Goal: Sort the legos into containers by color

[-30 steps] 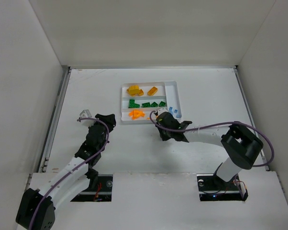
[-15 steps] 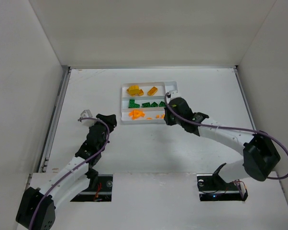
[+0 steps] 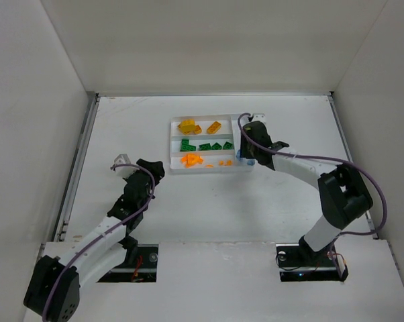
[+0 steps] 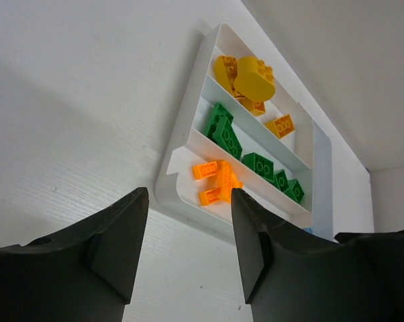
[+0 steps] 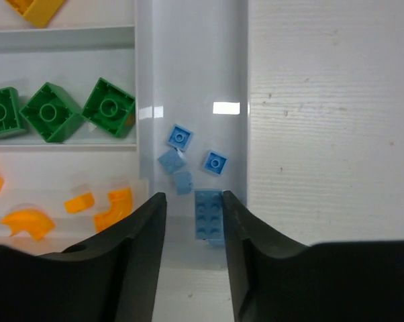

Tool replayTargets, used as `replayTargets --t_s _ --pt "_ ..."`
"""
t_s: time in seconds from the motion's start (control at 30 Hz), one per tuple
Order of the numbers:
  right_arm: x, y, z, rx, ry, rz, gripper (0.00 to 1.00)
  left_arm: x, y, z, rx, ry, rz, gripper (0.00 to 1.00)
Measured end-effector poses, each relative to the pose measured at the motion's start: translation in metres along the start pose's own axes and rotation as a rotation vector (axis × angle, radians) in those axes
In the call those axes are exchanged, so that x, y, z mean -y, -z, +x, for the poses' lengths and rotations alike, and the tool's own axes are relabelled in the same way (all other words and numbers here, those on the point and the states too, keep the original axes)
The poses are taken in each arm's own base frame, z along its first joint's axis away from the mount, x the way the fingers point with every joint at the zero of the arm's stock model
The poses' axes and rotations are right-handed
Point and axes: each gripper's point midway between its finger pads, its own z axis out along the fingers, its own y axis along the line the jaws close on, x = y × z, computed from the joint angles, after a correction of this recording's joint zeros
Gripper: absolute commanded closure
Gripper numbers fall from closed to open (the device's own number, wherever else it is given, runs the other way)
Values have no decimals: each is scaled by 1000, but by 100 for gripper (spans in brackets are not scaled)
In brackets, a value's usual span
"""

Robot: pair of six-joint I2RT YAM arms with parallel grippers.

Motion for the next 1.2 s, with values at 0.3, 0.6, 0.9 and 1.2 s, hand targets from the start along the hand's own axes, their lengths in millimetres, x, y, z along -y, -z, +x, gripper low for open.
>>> replayTargets --t_s 0.3,0.6,0.9,1.2 --pt "4 63 -73 246 -105 -41 47 -7 -2 1 6 -12 -29 44" --pt "13 69 -55 275 -181 -55 51 -2 0 -7 32 1 -15 44" --pt "29 104 37 267 -273 -79 0 -15 -2 2 5 -30 -64 40" --pt "58 103 100 251 -392 -34 0 -9 -8 5 -53 -100 -123 32"
